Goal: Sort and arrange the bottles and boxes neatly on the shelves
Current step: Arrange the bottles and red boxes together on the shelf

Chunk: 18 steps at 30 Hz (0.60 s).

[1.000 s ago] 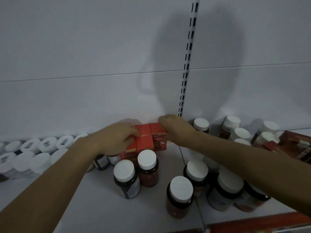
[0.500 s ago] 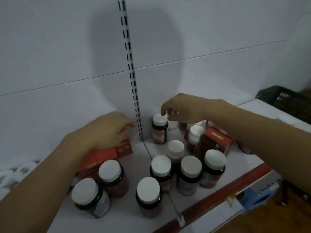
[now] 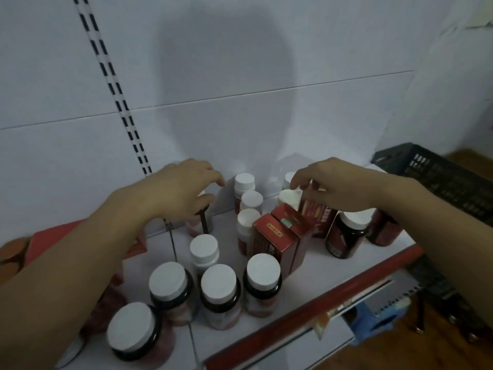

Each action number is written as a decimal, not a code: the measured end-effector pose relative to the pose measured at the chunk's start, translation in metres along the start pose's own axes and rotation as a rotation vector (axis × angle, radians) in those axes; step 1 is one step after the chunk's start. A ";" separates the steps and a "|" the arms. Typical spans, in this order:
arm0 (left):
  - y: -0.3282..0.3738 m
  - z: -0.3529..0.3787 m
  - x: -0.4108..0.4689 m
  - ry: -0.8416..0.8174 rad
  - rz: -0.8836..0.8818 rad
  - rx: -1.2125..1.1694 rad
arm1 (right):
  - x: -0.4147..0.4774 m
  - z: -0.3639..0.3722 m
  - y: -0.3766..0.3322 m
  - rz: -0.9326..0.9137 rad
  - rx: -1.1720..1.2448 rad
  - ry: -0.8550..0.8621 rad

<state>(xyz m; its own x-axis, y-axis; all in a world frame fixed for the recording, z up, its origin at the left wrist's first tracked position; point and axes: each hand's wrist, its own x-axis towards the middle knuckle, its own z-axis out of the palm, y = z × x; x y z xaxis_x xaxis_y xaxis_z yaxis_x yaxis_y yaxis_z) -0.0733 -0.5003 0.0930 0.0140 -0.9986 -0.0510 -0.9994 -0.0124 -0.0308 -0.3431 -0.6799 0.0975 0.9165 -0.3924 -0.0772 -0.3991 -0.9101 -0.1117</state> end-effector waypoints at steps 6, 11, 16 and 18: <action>-0.010 0.026 0.008 -0.106 -0.112 -0.074 | 0.034 0.007 0.001 -0.156 0.066 0.007; -0.008 0.039 0.000 -0.001 -0.190 -0.158 | 0.078 0.007 -0.018 -0.276 0.099 -0.100; 0.015 0.039 -0.001 0.105 -0.221 -0.145 | 0.101 0.013 -0.030 -0.336 -0.060 -0.285; 0.024 0.038 0.002 0.131 -0.148 -0.205 | 0.102 0.019 -0.029 -0.398 -0.095 -0.328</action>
<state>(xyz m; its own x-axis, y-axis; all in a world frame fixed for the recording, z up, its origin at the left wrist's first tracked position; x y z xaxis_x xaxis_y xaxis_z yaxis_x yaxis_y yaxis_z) -0.0965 -0.5004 0.0541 0.1698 -0.9830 0.0692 -0.9722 -0.1556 0.1752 -0.2387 -0.6908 0.0740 0.9343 0.0344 -0.3549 -0.0039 -0.9943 -0.1065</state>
